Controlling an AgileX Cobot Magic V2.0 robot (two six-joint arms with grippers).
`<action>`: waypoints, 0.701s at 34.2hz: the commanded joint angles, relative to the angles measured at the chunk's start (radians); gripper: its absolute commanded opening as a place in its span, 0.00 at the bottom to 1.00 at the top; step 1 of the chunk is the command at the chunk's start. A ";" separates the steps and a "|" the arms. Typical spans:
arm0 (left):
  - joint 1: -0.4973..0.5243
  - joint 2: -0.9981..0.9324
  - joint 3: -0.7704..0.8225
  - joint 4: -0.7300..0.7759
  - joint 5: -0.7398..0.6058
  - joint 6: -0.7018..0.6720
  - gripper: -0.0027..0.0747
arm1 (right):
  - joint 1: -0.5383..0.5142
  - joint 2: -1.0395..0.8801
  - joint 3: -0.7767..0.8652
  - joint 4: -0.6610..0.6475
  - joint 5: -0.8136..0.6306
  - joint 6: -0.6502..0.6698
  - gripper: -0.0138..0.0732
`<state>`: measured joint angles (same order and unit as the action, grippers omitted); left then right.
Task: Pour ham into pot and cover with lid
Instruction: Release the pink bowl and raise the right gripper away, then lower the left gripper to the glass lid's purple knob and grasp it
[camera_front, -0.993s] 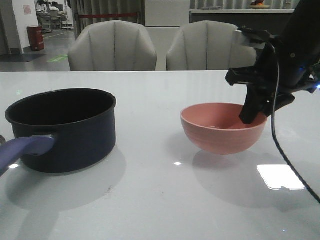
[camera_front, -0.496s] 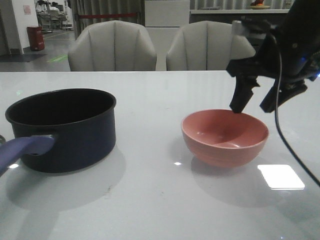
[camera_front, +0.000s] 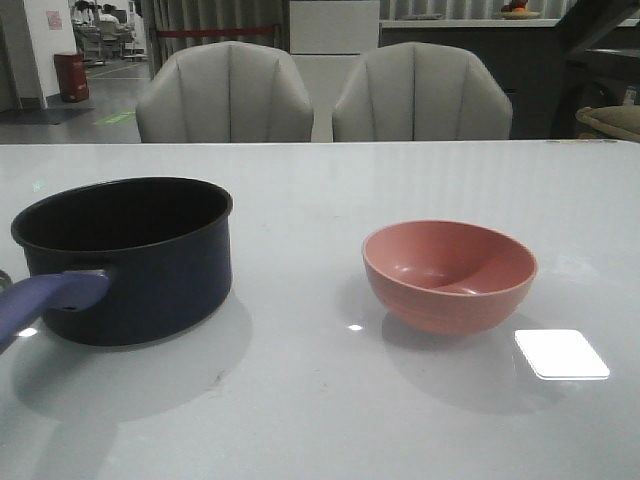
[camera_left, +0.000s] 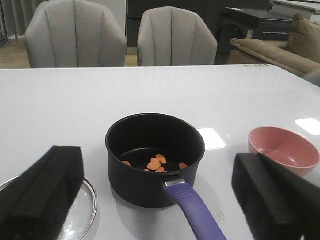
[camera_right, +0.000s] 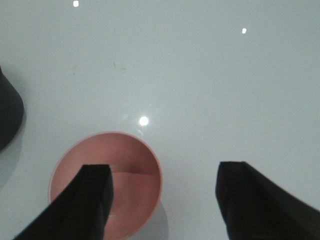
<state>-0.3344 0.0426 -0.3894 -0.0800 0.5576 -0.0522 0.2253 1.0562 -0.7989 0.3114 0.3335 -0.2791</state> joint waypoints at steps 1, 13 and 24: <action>-0.006 0.013 -0.024 -0.005 -0.083 -0.003 0.89 | 0.016 -0.161 0.078 0.001 -0.152 -0.015 0.79; -0.006 0.013 -0.024 -0.005 -0.083 -0.003 0.89 | 0.039 -0.645 0.420 0.012 -0.278 0.000 0.79; -0.006 0.013 -0.022 -0.005 -0.079 -0.003 0.89 | 0.039 -0.845 0.585 0.038 -0.279 0.001 0.72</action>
<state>-0.3344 0.0426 -0.3888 -0.0800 0.5558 -0.0522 0.2644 0.2083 -0.2030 0.3419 0.1405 -0.2742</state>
